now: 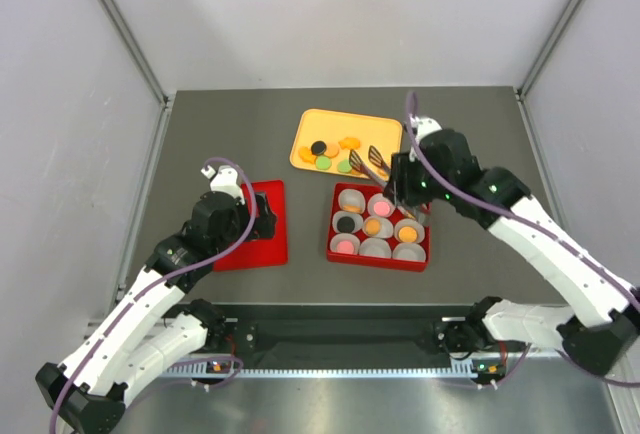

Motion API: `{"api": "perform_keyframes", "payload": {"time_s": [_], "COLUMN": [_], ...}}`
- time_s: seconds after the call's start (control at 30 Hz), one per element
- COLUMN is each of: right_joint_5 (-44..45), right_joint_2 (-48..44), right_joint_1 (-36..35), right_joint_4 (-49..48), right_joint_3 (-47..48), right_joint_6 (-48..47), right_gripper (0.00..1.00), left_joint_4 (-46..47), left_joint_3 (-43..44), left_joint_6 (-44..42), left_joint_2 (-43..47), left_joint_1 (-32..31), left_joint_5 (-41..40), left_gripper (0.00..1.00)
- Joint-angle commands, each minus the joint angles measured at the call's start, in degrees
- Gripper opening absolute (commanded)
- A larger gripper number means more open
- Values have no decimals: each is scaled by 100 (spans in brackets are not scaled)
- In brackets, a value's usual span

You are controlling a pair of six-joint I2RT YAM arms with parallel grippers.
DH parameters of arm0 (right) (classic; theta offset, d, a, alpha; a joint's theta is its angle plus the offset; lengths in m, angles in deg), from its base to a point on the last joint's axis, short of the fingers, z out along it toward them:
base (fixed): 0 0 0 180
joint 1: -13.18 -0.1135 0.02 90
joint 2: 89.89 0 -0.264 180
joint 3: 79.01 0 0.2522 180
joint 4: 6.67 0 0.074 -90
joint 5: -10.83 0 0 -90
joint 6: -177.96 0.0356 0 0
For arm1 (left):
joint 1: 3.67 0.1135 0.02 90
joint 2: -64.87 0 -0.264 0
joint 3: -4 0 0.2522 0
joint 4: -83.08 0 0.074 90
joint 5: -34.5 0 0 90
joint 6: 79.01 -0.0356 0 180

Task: Pack the cookies

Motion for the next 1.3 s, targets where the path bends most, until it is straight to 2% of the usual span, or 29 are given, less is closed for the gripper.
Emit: {"api": "perform_keyframes", "payload": {"time_s": [0.0, 0.2, 0.5, 0.77, 1.0, 1.27], "right_joint_5": [4, 338, 392, 286, 418, 383], "right_joint_2": [740, 2426, 3632, 4230, 4758, 4943], "right_joint_1": [300, 687, 1039, 1057, 1057, 1057], "right_joint_4": [-716, -1042, -1349, -1507, -1551, -1569], "right_joint_3": [635, 1488, 1894, 2087, 2352, 2563], "right_joint_6": [-597, -993, -1414, -1617, -1661, -1600], "right_gripper": [46, 45, 46, 51, 51, 49], "left_joint_4": [93, 93, 93, 102, 93, 93], "left_joint_3": [17, 17, 17, 17, 17, 17], "left_joint_6": [41, 41, 41, 41, 41, 32], "left_joint_2": [25, 43, 78, 43, 26, -10], "left_joint_1": [-18, -18, -18, -18, -18, -18], "left_joint_5": [-19, -36, -28, -36, -54, -71], "left_gripper": [99, 99, 99, 99, 99, 99]}}
